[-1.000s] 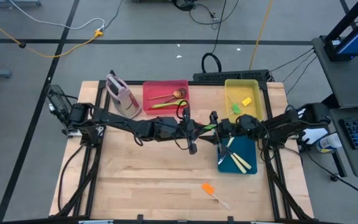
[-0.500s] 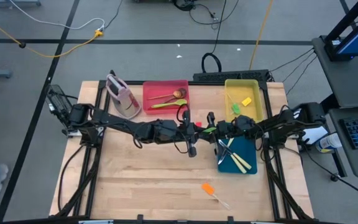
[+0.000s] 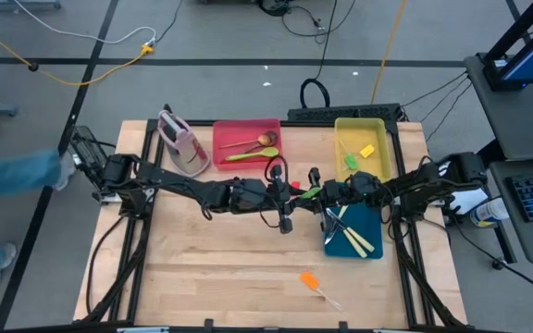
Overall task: Pick & Place Kitchen Items
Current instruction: Put the green spatula into the yellow bin
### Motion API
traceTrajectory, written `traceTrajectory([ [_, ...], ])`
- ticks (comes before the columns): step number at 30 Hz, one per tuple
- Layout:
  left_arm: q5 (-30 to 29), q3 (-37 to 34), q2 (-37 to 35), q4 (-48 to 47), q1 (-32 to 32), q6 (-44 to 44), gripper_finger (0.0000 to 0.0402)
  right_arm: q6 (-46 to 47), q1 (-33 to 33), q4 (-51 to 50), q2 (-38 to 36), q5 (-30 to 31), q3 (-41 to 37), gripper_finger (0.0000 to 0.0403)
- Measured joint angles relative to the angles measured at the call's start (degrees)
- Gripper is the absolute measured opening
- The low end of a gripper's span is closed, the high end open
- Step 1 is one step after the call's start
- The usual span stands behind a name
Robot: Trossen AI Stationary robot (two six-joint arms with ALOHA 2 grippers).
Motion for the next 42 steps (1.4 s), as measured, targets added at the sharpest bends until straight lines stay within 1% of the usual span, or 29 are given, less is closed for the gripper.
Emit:
traceTrajectory([
  [2, -0.3, 0.0, 0.0, -1.0, 0.0, -0.3, 0.0094, 0.0, 0.0, -2.3, -1.1, 0.0, 0.0, 0.0005],
  [5, -2.6, 0.0, 0.0, -2.0, -0.1, -1.5, 0.0104, -0.4, -0.2, -7.8, -3.8, 0.9, 0.0, 0.0005],
  [11, -6.2, 0.0, 0.0, -4.3, -0.5, -1.7, 0.0108, -2.2, -0.4, -23.0, -12.5, 7.5, 0.0, 0.0005],
  [13, -7.9, 0.0, 0.0, -5.2, -0.7, -1.8, 0.0108, -3.4, -0.5, -28.0, -15.6, 8.4, 0.0, 0.0005],
  [16, -9.7, 0.0, -0.1, -7.0, -0.7, -2.6, 0.0108, -4.1, -0.4, -35.0, -20.4, 12.7, 0.0, 0.0005],
  [19, -10.2, 0.0, -0.1, -9.1, -0.7, -4.1, 0.0108, -5.9, -0.5, -42.5, -25.6, 21.9, 0.0, 0.0005],
  [21, -10.2, 0.0, -0.1, -9.8, -0.7, -4.7, 0.0108, -6.7, -0.5, -47.6, -28.9, 30.5, 0.0, 0.0005],
  [23, -10.2, 0.0, -0.1, -10.4, -0.7, -4.7, 0.0108, -5.9, -0.5, -52.4, -31.6, 40.3, -0.1, 0.0006],
  [25, -10.2, 0.0, -0.1, -11.0, -0.7, -4.8, 0.0108, -4.8, -1.3, -57.7, -34.0, 48.9, 0.0, 0.0006],
  [27, -10.2, 0.0, -0.1, -10.9, -0.7, -5.0, 0.0108, -3.1, -2.9, -62.3, -35.7, 55.2, 0.0, 0.0006],
  [28, -10.2, 0.0, -0.1, -10.8, -0.7, -5.0, 0.0108, -1.6, -4.2, -64.4, -36.4, 56.9, 0.0, 0.0006],
  [30, -10.2, 0.0, -0.1, -10.8, -0.7, -5.0, 0.0108, 2.2, -7.5, -68.5, -38.0, 56.4, 0.0, 0.0006],
  [33, -10.2, 0.0, -0.1, -10.8, -0.7, -5.0, 0.0108, 7.8, -13.8, -73.8, -39.5, 49.7, 0.0, 0.0007],
  [38, -10.2, 0.0, -0.1, -10.7, -0.7, -5.2, 0.0108, 9.9, -25.7, -80.0, -39.1, 43.3, 0.0, 0.0007],
  [40, -10.2, 0.0, -0.1, -10.7, -0.7, -5.1, 0.0108, 10.0, -30.9, -81.9, -38.5, 38.3, 0.0, 0.0008],
  [42, -10.2, 0.0, -0.1, -10.7, -0.7, -5.1, 0.0108, 10.0, -35.9, -82.4, -37.4, 31.8, 0.0, 0.0008],
])
